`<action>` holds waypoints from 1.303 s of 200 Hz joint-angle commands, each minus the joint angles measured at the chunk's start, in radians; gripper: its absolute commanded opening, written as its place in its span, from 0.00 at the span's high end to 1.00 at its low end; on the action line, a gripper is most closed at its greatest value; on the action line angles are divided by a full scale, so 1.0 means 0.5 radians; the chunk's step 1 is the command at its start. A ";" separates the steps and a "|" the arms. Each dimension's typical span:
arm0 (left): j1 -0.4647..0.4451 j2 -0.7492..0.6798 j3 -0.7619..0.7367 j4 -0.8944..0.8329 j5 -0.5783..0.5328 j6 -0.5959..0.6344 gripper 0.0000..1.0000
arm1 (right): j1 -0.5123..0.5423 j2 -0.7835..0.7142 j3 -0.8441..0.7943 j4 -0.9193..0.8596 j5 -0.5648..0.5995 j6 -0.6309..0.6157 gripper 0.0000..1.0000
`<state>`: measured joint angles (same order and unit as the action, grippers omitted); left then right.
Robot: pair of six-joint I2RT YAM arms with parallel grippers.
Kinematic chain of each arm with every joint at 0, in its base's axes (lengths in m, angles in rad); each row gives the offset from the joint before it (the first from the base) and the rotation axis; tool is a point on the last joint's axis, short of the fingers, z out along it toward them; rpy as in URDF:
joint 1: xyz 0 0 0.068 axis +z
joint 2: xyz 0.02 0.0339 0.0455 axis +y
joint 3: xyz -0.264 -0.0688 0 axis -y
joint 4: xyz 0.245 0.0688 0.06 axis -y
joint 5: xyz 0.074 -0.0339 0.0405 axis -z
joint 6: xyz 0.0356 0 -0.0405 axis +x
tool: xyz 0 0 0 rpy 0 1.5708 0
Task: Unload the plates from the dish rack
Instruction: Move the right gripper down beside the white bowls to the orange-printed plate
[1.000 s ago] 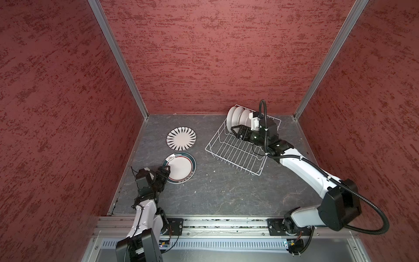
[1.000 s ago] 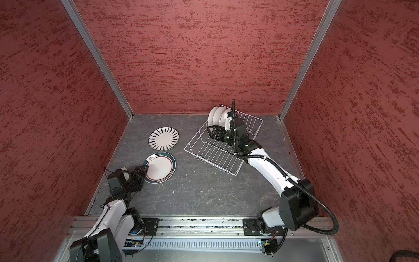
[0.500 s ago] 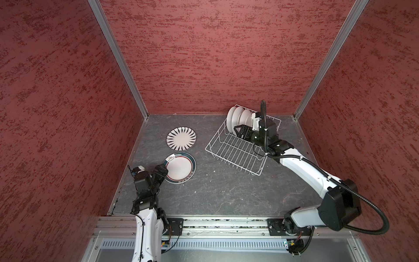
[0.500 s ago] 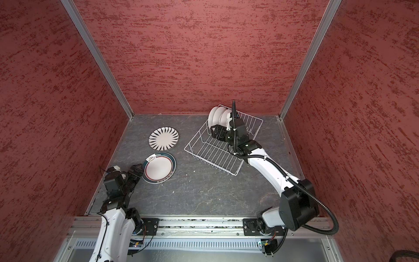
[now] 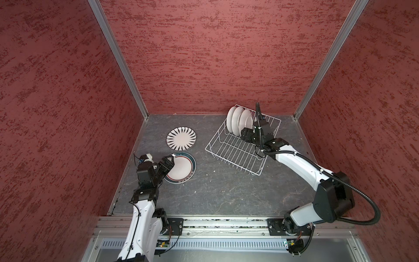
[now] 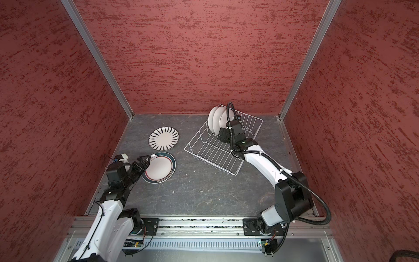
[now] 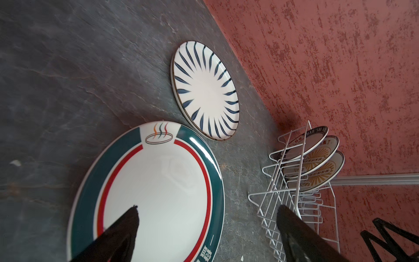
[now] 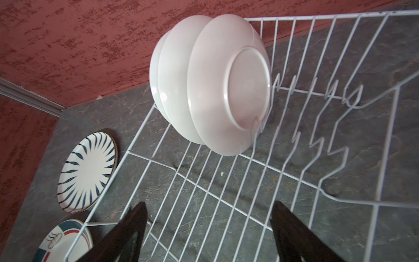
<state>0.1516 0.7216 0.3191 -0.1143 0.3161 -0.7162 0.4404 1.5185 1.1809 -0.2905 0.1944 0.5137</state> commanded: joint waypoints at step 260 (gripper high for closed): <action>-0.273 0.116 0.123 0.100 -0.065 -0.003 0.05 | 0.427 1.419 1.604 -0.952 1.750 -0.133 0.05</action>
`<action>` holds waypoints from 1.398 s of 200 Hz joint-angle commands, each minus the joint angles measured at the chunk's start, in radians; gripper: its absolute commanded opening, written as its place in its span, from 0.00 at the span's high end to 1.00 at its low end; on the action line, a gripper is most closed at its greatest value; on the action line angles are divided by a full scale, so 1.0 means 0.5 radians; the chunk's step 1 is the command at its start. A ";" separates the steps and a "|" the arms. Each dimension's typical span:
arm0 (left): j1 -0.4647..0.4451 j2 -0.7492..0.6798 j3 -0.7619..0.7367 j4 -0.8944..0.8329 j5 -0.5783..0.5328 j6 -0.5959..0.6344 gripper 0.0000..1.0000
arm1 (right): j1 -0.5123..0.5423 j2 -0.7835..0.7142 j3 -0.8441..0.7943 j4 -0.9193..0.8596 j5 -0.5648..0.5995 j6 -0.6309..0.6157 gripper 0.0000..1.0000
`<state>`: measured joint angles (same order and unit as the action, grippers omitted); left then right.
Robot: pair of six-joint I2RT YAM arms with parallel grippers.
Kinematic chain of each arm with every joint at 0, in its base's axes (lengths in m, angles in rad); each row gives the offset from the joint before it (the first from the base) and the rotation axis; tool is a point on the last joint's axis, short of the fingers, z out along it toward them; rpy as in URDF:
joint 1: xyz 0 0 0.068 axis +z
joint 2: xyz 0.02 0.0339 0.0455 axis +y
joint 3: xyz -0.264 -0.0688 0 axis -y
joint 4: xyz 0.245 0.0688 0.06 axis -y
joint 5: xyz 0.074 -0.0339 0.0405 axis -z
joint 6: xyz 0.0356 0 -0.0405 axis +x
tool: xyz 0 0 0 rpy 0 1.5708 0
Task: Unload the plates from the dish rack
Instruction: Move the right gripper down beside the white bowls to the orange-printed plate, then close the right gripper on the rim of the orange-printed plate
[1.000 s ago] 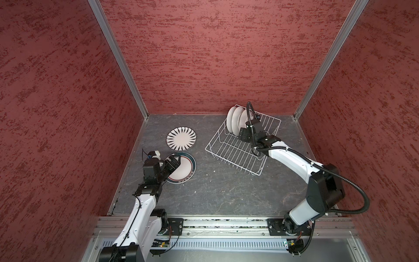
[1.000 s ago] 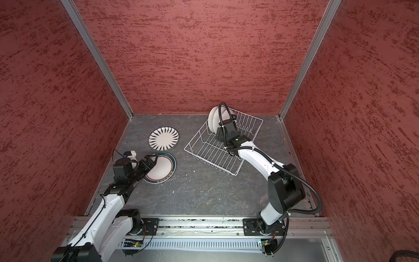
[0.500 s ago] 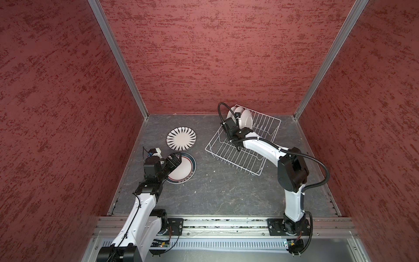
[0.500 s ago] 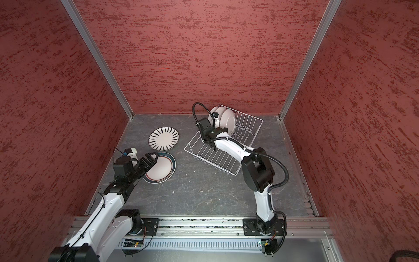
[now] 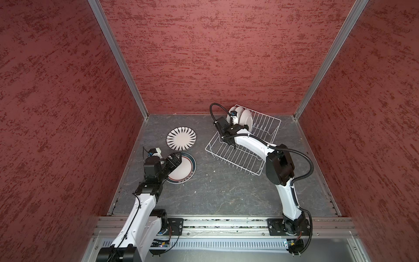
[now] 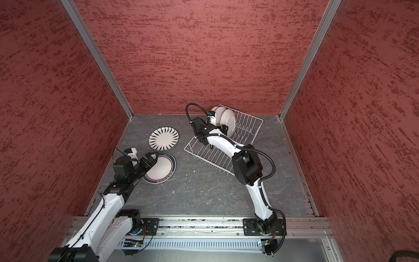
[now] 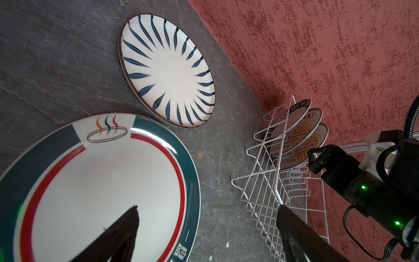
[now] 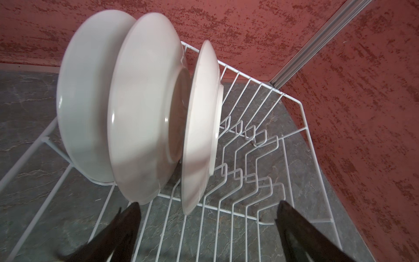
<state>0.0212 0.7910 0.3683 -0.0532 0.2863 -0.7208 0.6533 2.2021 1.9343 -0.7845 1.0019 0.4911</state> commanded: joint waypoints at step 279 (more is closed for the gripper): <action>-0.015 -0.137 -0.062 -0.072 0.032 -0.062 0.06 | -0.141 0.336 0.324 0.051 0.477 -0.251 0.52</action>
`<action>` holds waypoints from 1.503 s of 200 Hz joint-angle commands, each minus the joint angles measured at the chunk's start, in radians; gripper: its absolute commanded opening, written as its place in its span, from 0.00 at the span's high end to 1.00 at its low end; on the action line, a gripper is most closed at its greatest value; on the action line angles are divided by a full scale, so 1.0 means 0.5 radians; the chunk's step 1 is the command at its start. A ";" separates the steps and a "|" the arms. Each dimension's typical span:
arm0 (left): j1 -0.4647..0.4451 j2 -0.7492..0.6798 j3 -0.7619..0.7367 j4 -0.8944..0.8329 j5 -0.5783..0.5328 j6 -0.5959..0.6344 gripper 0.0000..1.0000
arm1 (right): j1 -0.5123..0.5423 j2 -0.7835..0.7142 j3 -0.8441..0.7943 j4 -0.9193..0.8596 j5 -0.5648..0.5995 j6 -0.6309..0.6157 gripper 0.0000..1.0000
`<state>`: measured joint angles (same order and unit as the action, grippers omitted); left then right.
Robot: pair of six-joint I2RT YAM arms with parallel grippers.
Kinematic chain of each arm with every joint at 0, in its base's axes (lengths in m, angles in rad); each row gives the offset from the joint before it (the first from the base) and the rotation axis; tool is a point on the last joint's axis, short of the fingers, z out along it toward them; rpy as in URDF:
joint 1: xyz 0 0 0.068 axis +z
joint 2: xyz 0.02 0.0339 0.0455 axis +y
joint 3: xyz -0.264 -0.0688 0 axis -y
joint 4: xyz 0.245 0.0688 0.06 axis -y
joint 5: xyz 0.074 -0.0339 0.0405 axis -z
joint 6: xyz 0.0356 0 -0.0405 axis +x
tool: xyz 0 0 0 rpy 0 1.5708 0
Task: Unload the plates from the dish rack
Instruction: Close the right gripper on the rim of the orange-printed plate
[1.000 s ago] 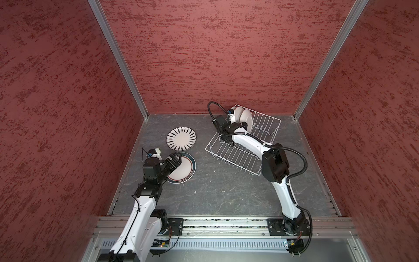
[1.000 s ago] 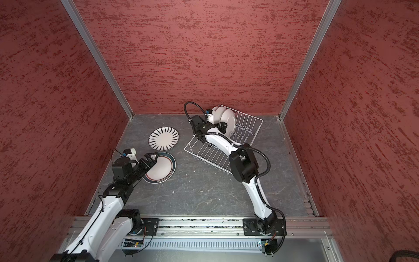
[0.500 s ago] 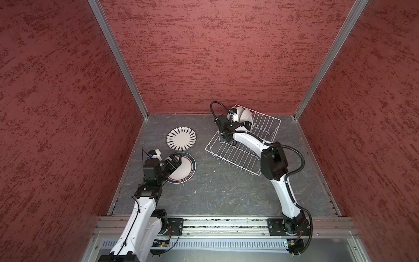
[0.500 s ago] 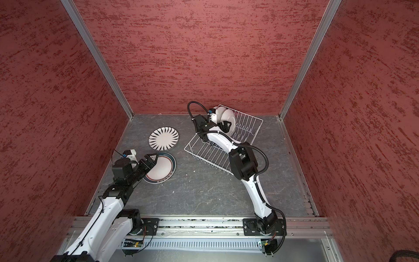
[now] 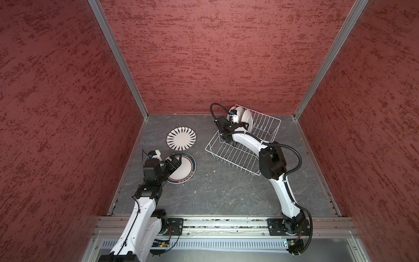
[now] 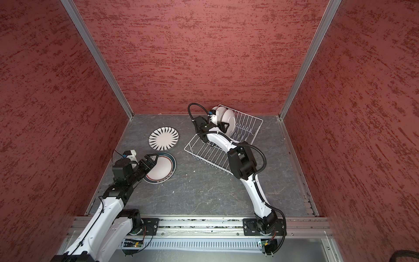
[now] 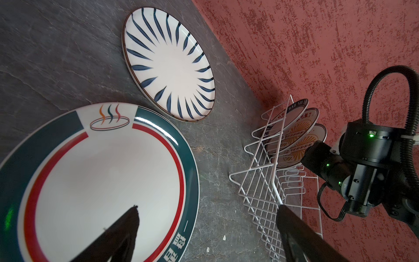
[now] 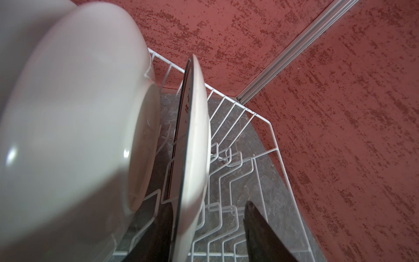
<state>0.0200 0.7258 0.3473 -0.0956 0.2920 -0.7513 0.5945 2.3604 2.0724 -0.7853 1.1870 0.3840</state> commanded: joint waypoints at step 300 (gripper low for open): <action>-0.012 -0.051 -0.050 0.010 0.005 -0.031 0.06 | -0.054 0.044 -0.242 0.888 0.329 -0.583 0.81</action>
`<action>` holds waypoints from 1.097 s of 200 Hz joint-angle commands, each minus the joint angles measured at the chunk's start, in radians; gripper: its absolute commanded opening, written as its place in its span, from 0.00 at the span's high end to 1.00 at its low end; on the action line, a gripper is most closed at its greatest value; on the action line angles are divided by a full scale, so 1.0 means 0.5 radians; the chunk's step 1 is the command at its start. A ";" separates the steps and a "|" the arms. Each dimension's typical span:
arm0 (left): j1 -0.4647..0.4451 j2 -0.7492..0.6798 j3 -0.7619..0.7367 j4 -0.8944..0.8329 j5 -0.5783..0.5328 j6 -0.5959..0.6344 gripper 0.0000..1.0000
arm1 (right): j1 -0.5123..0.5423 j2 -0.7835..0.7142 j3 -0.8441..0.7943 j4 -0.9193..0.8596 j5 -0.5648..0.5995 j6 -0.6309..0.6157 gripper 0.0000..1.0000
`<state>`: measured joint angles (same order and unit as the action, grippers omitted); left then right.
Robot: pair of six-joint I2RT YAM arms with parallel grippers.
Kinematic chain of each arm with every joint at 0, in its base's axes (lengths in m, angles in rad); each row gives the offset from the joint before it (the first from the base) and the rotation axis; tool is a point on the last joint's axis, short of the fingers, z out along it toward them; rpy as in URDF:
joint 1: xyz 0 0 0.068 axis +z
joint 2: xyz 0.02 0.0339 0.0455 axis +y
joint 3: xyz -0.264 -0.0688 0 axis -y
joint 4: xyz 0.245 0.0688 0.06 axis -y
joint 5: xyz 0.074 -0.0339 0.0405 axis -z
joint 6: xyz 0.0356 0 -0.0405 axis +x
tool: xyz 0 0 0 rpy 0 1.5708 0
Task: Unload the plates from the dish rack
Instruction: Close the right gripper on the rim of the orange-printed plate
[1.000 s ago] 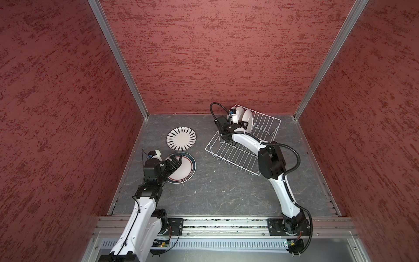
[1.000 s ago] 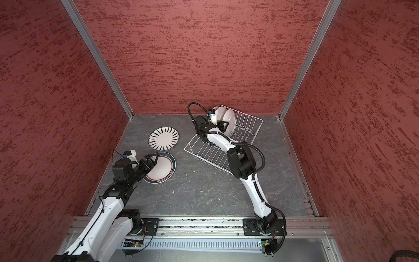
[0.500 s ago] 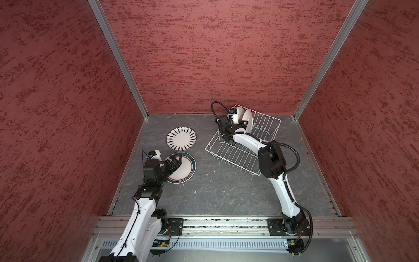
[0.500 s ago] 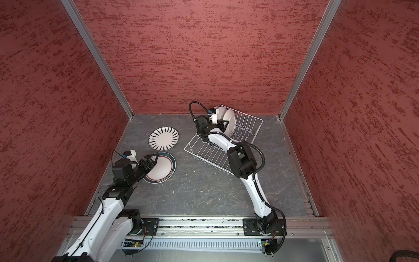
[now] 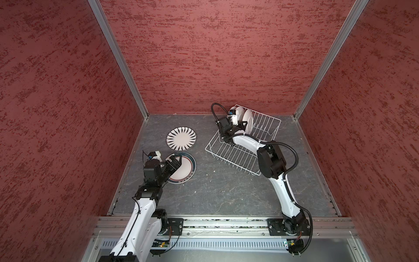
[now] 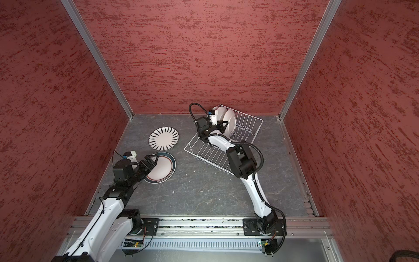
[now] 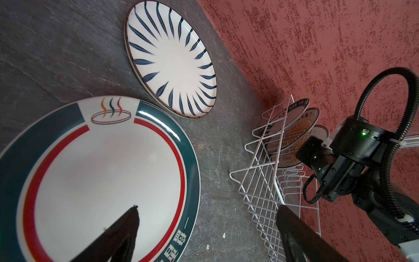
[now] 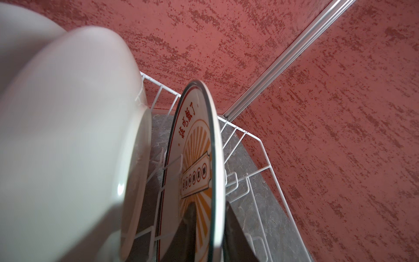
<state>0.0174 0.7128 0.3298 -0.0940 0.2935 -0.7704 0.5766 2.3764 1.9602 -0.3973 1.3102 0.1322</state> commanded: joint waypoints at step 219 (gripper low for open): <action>-0.010 -0.015 0.013 0.000 0.041 -0.002 0.06 | 0.028 0.364 -0.173 4.058 0.436 -3.427 1.00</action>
<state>0.0166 0.7132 0.3298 -0.0944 0.2989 -0.7803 0.5930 2.4882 1.7668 1.0332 1.4940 -0.9874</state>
